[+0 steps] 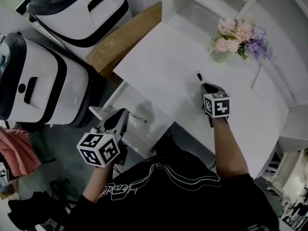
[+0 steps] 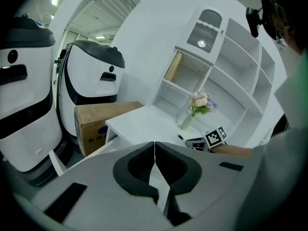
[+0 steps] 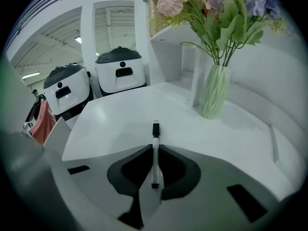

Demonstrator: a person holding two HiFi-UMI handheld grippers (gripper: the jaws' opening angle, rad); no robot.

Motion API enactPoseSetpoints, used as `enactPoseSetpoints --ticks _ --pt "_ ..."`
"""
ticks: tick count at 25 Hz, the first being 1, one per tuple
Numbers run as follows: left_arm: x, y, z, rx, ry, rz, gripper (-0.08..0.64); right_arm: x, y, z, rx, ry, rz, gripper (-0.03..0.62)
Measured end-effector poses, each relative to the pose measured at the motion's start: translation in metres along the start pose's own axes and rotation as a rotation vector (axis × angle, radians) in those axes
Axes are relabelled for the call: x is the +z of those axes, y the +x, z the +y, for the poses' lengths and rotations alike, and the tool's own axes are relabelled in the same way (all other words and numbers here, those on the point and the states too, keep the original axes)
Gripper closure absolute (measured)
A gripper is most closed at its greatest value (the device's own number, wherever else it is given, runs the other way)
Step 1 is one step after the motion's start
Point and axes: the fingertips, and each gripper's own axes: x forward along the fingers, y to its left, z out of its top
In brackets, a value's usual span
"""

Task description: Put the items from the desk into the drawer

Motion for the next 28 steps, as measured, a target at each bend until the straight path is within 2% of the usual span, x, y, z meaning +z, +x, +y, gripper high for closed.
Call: enactPoseSetpoints --ticks 4,8,12,17,22,26,28 --pt "-0.003 -0.015 0.008 0.021 -0.020 -0.021 0.538 0.010 -0.010 0.019 0.050 0.002 -0.046 0.528" --pt "-0.007 -0.035 0.019 0.035 -0.074 -0.048 0.538 0.029 -0.030 0.061 0.128 -0.043 -0.111 0.529" --pt "-0.016 -0.057 0.031 0.067 -0.097 -0.081 0.538 0.051 -0.048 0.122 0.269 -0.102 -0.183 0.528" --pt "-0.030 -0.087 0.048 0.117 -0.137 -0.117 0.538 0.061 -0.064 0.209 0.436 -0.214 -0.203 0.528" --pt "-0.042 -0.114 0.069 0.173 -0.181 -0.140 0.538 0.042 -0.050 0.292 0.573 -0.326 -0.133 0.528" --pt "-0.054 -0.132 0.084 0.223 -0.211 -0.152 0.538 0.010 -0.022 0.337 0.628 -0.405 -0.045 0.529" --pt "-0.062 -0.138 0.092 0.248 -0.228 -0.148 0.538 -0.009 -0.002 0.349 0.621 -0.431 0.004 0.528"
